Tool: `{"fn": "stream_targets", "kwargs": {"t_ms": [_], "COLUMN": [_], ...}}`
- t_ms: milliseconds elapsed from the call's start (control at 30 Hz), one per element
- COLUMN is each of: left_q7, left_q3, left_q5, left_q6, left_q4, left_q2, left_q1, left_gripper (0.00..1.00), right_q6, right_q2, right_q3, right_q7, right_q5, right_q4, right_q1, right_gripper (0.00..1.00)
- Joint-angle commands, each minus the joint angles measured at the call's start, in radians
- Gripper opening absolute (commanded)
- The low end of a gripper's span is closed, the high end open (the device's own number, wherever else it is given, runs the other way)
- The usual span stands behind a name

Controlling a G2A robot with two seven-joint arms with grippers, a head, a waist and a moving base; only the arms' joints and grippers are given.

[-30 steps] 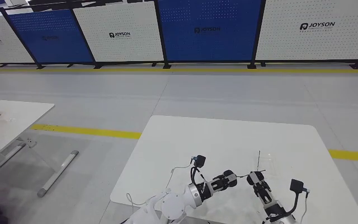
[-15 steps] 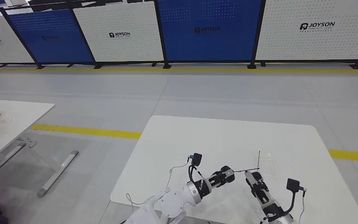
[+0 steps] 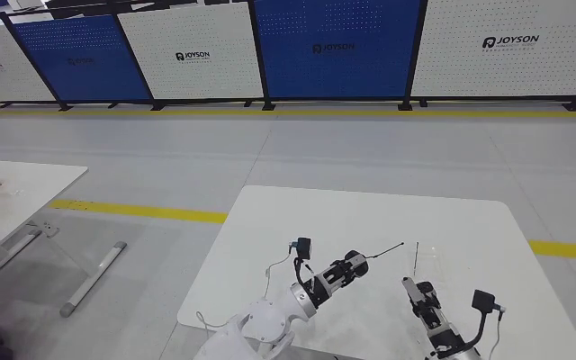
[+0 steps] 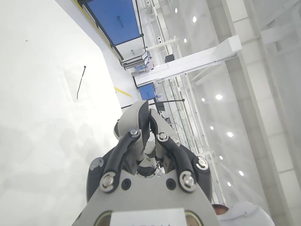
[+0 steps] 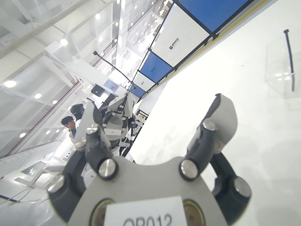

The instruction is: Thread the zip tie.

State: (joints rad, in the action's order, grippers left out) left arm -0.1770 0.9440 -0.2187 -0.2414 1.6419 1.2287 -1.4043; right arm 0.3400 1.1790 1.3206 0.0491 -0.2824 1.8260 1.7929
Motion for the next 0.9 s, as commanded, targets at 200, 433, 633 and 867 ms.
{"fn": "stream_targets", "kwargs": {"t_ms": [200,433,633,867], "left_q7": [-0.031,-0.09,-0.09,-0.097], "left_q3": [0.024,0.054,0.054,0.038], "left_q5": [-0.073,-0.132,-0.132,-0.122], "left_q6": [-0.008,-0.015,-0.015,0.003], "left_q4": [0.019,0.043,0.043,0.055], "left_q2": [-0.003,-0.01,-0.01,-0.008], "left_q1": [-0.02,-0.039,-0.039,-0.038], "left_gripper": [0.0,0.0,0.0,0.0], "right_q6": [-0.049,-0.136,-0.136,-0.119], "right_q2": [-0.003,-0.012,-0.012,-0.013], "right_q3": [0.013,0.01,0.01,-0.002], "right_q7": [-0.009,0.048,0.048,0.019], "right_q5": [-0.19,-0.482,-0.482,-0.576], "right_q4": [-0.003,0.003,0.003,-0.021], "right_q1": [-0.029,-0.045,-0.045,-0.062], "right_gripper": [1.0,1.0,1.0,1.0]}}
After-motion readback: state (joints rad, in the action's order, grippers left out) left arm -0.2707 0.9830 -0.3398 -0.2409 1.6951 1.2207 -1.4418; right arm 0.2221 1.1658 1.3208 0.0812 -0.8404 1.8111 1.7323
